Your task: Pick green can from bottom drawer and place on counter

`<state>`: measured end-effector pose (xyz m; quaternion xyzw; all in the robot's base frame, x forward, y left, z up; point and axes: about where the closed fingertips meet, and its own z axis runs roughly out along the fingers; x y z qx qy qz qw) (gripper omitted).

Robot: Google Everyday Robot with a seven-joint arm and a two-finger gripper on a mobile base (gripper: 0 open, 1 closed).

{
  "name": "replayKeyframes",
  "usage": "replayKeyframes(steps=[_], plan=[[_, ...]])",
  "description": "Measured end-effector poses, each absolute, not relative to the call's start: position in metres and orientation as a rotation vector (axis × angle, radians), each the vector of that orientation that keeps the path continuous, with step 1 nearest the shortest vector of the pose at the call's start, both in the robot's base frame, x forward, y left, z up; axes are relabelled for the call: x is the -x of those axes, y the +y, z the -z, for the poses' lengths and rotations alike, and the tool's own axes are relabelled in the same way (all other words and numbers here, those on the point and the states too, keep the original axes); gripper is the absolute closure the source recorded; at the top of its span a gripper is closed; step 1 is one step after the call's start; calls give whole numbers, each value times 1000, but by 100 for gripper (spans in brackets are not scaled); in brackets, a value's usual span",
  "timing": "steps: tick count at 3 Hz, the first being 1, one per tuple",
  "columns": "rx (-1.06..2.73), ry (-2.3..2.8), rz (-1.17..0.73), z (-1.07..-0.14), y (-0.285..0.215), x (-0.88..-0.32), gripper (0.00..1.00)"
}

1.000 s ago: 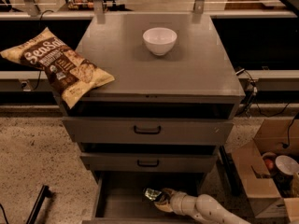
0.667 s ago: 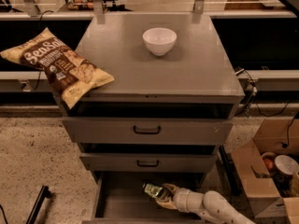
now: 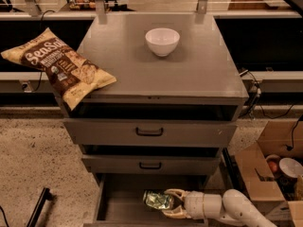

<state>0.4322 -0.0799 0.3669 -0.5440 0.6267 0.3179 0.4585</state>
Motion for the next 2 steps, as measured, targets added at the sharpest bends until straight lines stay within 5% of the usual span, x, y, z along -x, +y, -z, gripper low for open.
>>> replayKeyframes(steps=[2], plan=[[1376, 1474, -823, -378, -71, -429, 100]])
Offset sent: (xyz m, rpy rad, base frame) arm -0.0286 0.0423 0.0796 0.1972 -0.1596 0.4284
